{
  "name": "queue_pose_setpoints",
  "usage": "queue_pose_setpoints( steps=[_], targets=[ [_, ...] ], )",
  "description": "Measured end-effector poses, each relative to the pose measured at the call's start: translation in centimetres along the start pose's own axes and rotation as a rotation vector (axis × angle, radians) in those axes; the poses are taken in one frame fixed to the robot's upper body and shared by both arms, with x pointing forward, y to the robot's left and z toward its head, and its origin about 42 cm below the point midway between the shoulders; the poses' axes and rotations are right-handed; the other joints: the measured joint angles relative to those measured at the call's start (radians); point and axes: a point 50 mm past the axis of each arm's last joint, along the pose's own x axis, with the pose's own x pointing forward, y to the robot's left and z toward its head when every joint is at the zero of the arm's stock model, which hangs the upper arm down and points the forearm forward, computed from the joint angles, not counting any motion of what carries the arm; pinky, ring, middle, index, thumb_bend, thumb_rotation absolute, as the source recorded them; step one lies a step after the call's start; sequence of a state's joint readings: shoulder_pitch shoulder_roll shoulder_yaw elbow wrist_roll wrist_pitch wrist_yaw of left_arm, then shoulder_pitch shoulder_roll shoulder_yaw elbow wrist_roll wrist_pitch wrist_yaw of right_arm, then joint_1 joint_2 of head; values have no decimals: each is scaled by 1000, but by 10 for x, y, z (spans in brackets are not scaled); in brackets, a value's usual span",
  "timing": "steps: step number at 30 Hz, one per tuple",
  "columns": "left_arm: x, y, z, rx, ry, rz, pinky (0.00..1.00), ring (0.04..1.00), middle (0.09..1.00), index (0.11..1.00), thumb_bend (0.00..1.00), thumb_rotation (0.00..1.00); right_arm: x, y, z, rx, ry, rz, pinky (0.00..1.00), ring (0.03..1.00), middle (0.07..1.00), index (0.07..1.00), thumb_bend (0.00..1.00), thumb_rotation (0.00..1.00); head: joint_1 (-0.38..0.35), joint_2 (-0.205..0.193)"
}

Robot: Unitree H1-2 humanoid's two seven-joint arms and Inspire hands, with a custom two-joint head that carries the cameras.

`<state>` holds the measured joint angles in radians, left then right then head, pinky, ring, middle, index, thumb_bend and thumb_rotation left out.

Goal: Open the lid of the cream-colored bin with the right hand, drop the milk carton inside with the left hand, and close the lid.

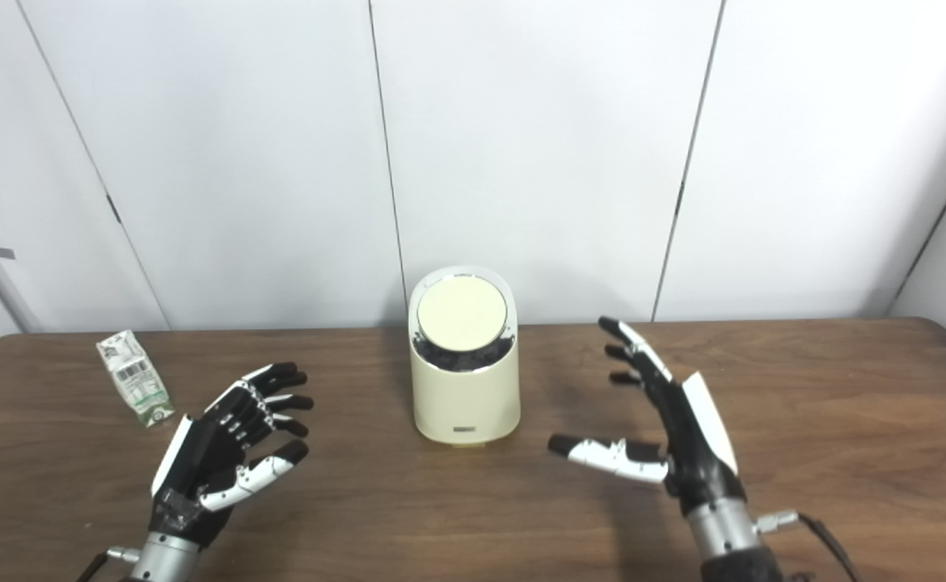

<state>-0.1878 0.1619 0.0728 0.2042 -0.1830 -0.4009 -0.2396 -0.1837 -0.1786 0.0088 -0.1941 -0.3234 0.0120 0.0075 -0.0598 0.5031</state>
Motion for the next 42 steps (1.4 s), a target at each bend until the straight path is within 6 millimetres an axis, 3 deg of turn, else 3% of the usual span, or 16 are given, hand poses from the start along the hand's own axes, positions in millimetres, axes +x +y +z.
queue_pose_setpoints(
  steps=[8,13,19,23,32,42],
  targets=[
    [3,0,-2,19,6,-8,566,696,790,805,666,130,45,-11,25,-45,-14,4,784,893,936,895,802,432,-8,-6],
    [6,0,-3,25,-11,-11,568,696,788,807,667,125,76,-18,50,-85,-60,-2,677,854,918,893,816,405,-8,-8],
    [6,-1,-2,25,-15,-10,567,699,793,810,673,135,104,-15,72,-109,-62,26,701,872,926,914,769,355,-5,-8],
    [6,-1,-2,25,-17,-10,562,694,785,807,677,140,117,-9,77,-142,-46,51,753,880,932,921,753,351,-3,-8],
    [6,-1,-2,26,-19,-12,561,694,785,809,668,143,146,1,84,-213,-23,87,645,840,913,915,783,379,2,-5],
    [6,-2,0,24,-29,-9,561,692,783,803,664,116,170,25,86,-251,5,141,690,864,926,914,774,336,17,0]
  ],
)
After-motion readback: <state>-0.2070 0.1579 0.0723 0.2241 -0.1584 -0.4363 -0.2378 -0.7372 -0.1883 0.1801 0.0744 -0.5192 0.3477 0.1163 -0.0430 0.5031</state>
